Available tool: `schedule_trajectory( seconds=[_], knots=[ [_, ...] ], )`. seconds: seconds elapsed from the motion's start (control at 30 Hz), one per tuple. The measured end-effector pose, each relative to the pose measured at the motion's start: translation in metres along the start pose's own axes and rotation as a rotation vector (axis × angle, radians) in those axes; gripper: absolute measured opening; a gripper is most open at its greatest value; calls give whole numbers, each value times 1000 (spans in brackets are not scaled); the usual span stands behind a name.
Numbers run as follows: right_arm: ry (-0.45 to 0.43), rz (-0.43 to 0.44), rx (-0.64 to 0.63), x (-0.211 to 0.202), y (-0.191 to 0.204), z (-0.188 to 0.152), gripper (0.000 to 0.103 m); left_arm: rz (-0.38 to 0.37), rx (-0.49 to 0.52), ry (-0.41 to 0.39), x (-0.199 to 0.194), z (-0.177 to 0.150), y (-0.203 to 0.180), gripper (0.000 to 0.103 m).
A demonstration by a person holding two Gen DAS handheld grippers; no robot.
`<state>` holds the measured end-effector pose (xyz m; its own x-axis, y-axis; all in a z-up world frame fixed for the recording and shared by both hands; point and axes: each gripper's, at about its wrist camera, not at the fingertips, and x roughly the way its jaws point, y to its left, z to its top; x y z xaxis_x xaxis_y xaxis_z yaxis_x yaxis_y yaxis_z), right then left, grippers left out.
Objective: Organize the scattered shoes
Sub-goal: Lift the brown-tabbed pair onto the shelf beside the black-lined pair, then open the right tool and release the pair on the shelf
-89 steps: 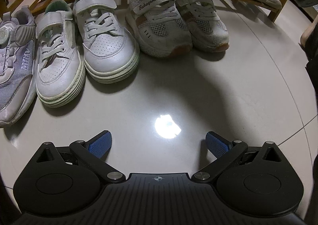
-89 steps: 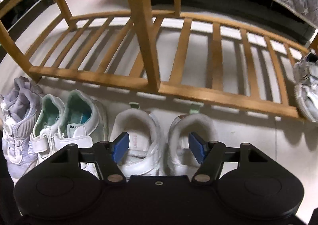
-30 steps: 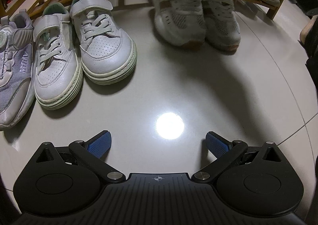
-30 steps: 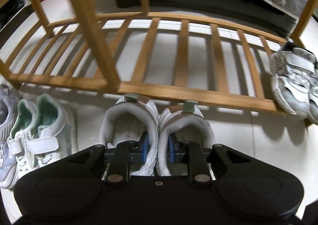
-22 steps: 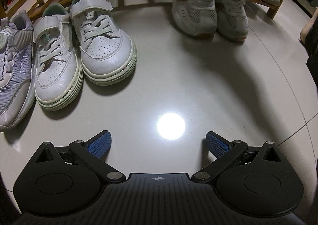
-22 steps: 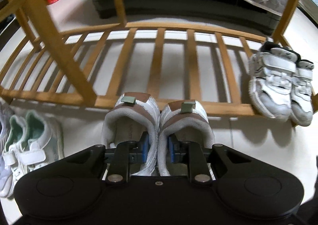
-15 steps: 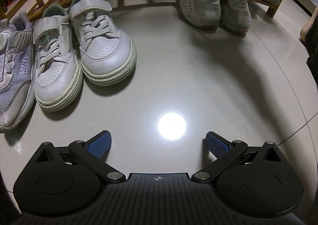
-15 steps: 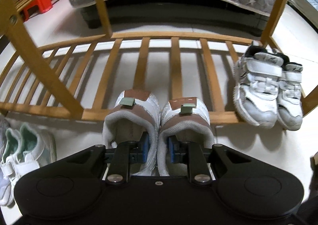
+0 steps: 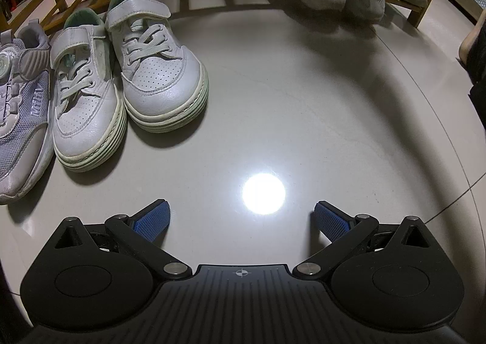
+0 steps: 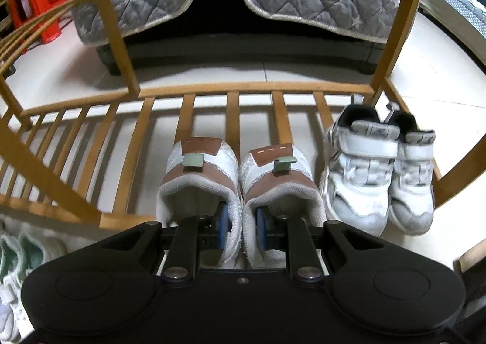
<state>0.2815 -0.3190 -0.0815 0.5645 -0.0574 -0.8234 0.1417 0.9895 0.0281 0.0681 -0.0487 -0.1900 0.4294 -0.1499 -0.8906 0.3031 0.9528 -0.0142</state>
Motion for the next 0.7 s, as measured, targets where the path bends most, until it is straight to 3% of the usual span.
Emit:
schedule_trajectory(
  seconds=[0.7],
  knots=[
    [-25,-31,60,40,-6,45,21,-8,-11,2,5,6,-2,102]
  ],
)
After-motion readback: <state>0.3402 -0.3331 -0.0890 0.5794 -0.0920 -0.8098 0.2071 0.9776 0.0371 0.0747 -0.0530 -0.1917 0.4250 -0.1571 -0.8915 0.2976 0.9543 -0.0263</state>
